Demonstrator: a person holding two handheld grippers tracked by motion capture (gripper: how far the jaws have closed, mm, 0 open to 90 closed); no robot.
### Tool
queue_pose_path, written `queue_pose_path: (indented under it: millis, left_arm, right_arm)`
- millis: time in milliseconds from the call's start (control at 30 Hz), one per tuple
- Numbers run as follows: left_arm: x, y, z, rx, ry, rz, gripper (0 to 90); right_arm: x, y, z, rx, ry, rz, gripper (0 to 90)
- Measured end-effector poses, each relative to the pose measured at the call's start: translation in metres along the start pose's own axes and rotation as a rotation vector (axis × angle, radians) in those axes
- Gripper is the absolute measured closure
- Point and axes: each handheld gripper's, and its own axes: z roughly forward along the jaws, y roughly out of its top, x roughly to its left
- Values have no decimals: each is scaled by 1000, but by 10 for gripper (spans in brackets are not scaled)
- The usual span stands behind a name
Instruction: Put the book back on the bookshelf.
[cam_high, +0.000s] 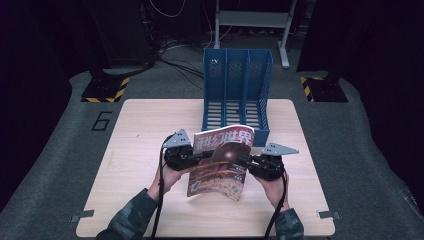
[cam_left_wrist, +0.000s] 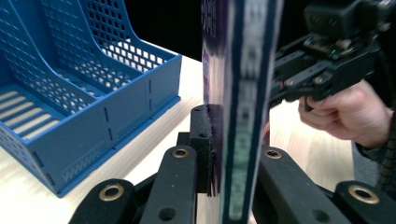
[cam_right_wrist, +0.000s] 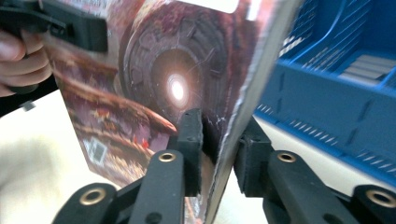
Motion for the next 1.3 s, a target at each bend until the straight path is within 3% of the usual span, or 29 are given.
queue_pose_path:
  millis: [100,167,267,500,600,700,967,1033,1200,1300]
  left_arm:
    - [-2,1,0,-17,17,18,832]
    - [-5,3,0,-33,49,56,832]
    - [-7,3,0,-50,64,77,832]
    - [-3,-4,3,-36,56,65,827]
    - [2,-9,-1,-60,36,48,811]
    - [5,-8,-3,-55,15,51,740]
    - [7,13,-14,-103,-7,74,650]
    - [8,27,-15,-69,-72,100,619]
    - [3,50,-13,2,-75,189,594]
    - [-2,55,-10,12,-64,213,607]
  right_arm:
    - [3,5,-2,-12,-30,-23,779]
    - [8,11,-3,-25,-83,-81,783]
    - [13,16,-5,-42,-100,-102,786]
    - [14,17,-6,-33,-119,-138,780]
    - [14,13,-5,-44,-101,-147,758]
    - [14,13,-5,-49,-96,-150,739]
    - [12,12,-6,-58,-84,-135,676]
    - [11,12,-6,-58,-81,-134,659]
    - [10,12,-5,-55,-74,-129,624]
    - [10,12,-4,-58,-76,-123,621]
